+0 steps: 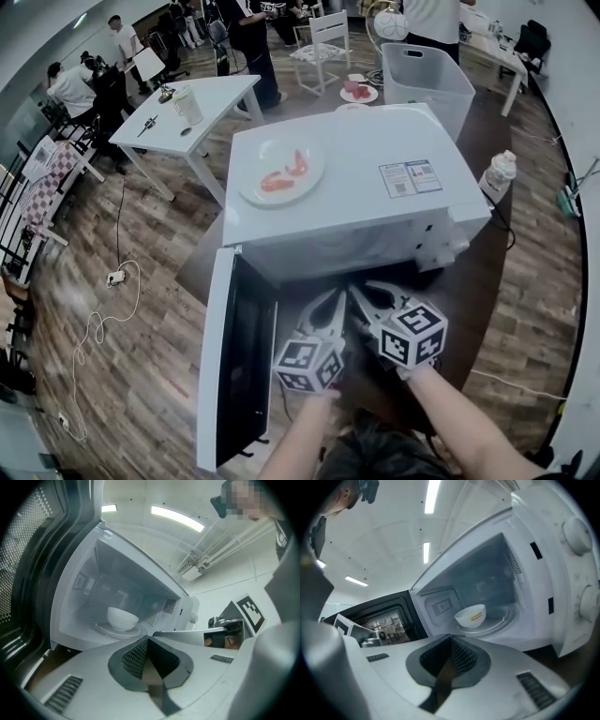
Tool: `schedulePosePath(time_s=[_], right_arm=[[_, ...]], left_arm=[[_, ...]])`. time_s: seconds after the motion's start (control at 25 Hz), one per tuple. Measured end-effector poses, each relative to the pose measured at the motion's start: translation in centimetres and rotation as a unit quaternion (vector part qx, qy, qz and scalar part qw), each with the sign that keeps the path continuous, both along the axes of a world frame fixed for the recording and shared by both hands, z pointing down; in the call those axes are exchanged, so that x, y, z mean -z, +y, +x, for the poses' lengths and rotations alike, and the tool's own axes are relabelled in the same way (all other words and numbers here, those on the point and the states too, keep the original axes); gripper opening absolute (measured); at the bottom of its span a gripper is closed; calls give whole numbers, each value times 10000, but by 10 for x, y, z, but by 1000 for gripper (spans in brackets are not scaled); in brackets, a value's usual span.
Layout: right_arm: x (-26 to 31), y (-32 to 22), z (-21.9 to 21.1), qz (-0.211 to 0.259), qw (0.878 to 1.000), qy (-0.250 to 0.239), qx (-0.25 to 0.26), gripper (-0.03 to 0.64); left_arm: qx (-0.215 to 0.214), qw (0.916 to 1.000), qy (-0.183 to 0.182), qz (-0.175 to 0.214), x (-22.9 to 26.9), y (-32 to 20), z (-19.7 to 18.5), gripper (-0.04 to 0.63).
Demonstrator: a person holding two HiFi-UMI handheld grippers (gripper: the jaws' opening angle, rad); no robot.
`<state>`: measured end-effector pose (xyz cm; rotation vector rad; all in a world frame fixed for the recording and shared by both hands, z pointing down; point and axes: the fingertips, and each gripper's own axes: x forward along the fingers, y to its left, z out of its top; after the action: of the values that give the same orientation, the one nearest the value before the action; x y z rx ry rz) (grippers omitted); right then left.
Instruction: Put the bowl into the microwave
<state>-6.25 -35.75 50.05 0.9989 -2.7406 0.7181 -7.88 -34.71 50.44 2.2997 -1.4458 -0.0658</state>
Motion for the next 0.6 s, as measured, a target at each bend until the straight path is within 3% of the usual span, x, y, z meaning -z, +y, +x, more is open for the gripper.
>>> schedulePosePath(time_s=[0.6], right_arm=[[15,56,8,200,9996,218,3,3]], left_arm=[[-79,10000,-19,49,19,54,7,0]])
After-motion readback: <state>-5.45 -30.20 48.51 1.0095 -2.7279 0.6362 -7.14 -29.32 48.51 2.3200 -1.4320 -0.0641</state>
